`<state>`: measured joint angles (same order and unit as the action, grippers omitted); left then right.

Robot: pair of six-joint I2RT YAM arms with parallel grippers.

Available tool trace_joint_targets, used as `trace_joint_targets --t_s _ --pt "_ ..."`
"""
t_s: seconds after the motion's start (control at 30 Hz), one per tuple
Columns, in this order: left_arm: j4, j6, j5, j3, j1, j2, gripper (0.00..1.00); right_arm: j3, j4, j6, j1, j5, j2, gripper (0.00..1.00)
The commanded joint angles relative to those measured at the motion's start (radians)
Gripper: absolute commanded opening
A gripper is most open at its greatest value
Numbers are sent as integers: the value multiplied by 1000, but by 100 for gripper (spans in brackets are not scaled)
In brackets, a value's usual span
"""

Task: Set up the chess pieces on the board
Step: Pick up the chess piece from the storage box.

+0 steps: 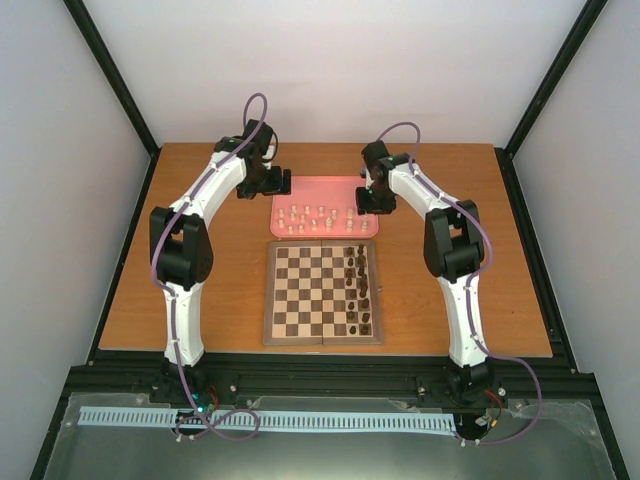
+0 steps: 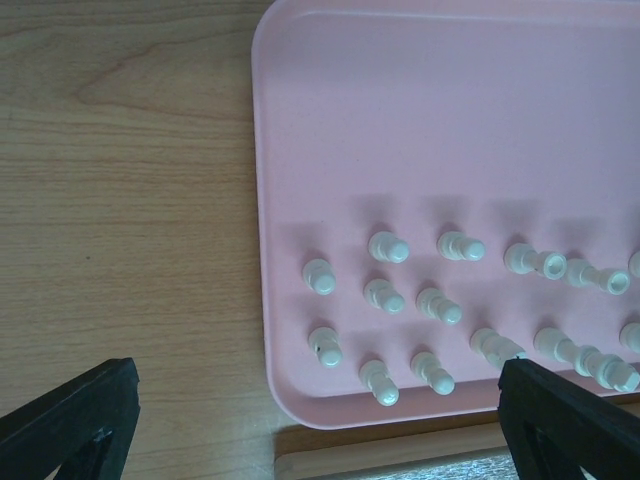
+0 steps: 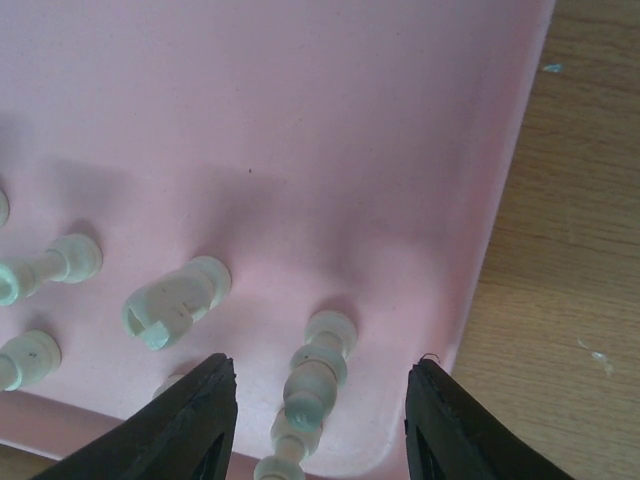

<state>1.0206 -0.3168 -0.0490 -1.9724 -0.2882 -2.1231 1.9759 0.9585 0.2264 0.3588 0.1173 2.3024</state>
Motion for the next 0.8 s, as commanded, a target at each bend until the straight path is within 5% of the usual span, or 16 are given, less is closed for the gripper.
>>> trace_joint_targets --t_s 0.0,0.77 --pt "25 21 13 -45 6 33 100 40 14 7 9 13 29 47" --pt "26 28 21 17 21 76 100 56 40 25 15 16 46 15"
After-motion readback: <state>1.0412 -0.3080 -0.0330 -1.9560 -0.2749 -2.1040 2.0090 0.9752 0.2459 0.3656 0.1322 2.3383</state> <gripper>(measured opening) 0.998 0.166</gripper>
